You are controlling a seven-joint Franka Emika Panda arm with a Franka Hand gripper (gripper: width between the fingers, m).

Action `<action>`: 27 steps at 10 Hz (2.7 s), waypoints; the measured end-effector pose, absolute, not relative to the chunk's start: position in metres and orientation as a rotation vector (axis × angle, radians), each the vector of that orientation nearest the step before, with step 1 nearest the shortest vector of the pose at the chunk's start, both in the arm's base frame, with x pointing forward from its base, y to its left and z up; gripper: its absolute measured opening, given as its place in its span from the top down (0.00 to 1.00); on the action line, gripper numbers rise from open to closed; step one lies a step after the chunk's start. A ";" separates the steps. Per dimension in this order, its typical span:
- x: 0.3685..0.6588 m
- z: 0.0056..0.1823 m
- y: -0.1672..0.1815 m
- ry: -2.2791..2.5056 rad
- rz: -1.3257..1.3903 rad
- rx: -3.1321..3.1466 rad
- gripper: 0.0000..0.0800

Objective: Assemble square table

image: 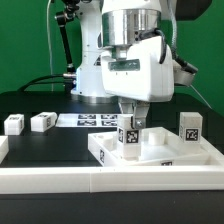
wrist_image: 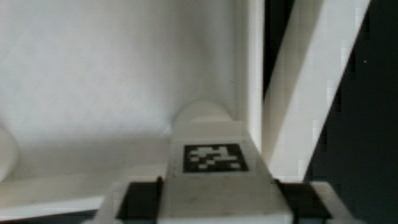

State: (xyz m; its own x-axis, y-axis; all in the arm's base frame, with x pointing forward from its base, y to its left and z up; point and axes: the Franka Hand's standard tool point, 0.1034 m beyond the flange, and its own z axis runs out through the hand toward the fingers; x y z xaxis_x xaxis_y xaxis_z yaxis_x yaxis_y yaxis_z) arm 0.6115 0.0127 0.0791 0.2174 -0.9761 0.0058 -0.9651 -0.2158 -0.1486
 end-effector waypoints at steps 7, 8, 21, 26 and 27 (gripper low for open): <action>0.612 0.080 0.010 1.596 -0.147 -2.589 0.22; 0.612 0.080 0.013 1.537 -0.146 -2.626 0.20; 0.613 0.081 0.005 0.033 -0.176 -3.110 0.19; 0.613 0.081 0.004 -0.153 -0.175 -3.122 0.42; 0.613 0.081 0.004 -0.123 -0.175 -3.123 0.64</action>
Offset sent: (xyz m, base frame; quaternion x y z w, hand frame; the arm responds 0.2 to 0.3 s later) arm 0.0000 0.0000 0.0000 0.0000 0.0000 -0.0650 0.9979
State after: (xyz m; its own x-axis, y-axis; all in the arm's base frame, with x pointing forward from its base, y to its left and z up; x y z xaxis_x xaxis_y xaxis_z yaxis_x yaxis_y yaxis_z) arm 0.6132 0.0039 0.0812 0.9907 0.0776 0.1119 0.0789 -0.9969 -0.0074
